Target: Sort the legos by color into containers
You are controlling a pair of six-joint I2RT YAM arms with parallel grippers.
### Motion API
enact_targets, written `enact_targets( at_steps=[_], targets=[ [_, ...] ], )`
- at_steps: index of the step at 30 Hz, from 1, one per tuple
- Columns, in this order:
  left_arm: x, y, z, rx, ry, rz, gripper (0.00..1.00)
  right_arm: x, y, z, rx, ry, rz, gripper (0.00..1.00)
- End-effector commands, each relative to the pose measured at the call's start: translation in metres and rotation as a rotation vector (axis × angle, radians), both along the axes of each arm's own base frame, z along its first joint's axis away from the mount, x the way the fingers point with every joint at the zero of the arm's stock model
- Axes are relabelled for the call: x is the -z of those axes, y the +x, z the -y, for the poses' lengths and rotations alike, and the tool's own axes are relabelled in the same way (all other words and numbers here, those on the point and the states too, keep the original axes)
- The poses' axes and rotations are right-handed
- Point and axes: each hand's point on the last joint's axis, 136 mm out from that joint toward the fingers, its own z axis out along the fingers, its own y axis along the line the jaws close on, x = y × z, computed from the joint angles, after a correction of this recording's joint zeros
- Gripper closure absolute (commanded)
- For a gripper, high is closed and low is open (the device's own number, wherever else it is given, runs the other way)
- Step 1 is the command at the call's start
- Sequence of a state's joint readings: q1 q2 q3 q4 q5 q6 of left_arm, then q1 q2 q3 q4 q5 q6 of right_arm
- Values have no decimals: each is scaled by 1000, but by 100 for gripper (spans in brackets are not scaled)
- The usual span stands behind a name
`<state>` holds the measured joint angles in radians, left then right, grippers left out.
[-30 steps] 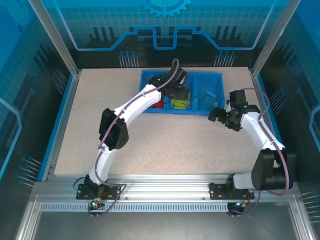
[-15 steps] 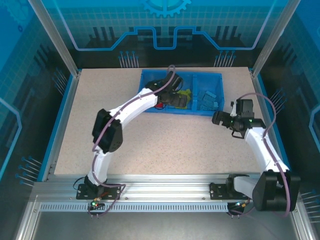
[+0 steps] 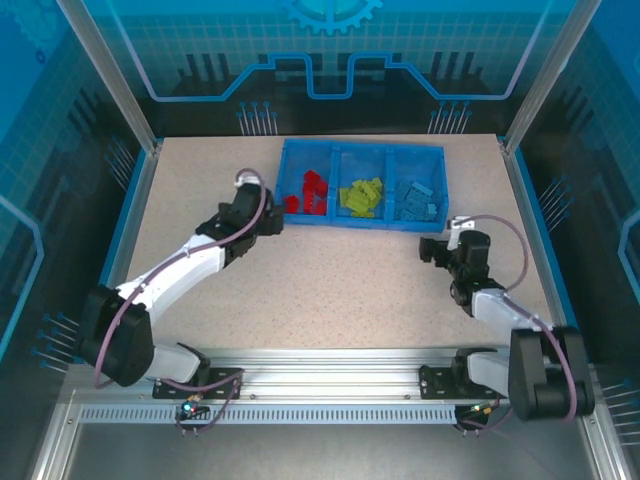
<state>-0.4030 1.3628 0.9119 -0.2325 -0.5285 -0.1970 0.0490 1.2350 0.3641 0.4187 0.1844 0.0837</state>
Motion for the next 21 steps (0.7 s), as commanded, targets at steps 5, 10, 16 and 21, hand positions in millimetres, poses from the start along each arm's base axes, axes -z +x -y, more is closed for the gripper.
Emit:
enact_targets(
  at_steps=[5, 10, 16, 21],
  targets=[
    [3, 5, -40, -28, 83, 194, 1, -17, 51, -10, 6, -98, 132, 0],
    [26, 7, -55, -22, 44, 232, 1, -8, 47, -7, 2, -65, 161, 0],
    [42, 16, -71, 11, 32, 354, 1, -7, 47, -7, -2, -59, 155, 0],
    [66, 15, -92, 15, -183, 365, 1, -7, 47, -7, -4, -60, 154, 0]
  ],
)
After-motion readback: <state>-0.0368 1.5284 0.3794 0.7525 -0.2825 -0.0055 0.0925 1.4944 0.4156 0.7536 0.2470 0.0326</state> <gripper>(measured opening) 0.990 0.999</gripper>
